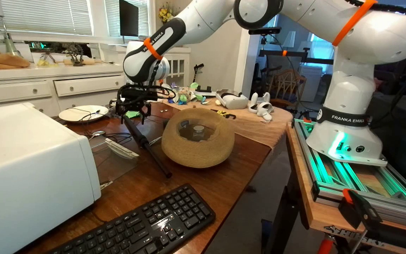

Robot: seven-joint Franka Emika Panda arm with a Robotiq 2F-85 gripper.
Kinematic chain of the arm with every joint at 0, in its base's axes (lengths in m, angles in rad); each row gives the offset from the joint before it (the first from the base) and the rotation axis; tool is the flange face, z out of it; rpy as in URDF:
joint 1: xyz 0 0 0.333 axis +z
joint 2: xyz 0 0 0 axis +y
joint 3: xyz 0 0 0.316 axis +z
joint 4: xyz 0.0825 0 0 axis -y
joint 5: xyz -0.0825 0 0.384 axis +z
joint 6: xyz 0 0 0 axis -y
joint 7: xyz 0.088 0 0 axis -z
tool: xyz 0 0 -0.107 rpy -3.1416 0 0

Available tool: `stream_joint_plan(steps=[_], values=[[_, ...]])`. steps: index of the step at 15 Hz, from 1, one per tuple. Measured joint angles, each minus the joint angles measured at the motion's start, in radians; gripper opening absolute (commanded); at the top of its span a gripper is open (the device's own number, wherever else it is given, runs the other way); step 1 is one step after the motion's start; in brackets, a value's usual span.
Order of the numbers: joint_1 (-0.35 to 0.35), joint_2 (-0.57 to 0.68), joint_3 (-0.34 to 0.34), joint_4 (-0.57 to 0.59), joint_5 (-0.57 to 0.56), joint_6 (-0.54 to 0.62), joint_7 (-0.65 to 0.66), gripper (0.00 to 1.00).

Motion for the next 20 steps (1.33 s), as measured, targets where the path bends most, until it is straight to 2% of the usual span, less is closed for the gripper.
stream_joint_plan(steps=[11, 12, 13, 14, 15, 16, 20], values=[[-0.039, 0.188, 0.021, 0.300, -0.017, -0.206, 0.000, 1.00], [-0.043, 0.201, 0.022, 0.316, -0.018, -0.213, 0.000, 0.97], [-0.046, 0.212, 0.022, 0.330, -0.019, -0.220, 0.000, 0.80], [-0.050, 0.222, 0.023, 0.343, -0.021, -0.226, 0.000, 0.72], [-0.053, 0.232, 0.023, 0.356, -0.022, -0.231, 0.000, 0.70], [-0.056, 0.240, 0.024, 0.367, -0.023, -0.236, 0.000, 0.64], [-0.064, 0.256, 0.024, 0.412, -0.036, -0.280, 0.000, 0.31]])
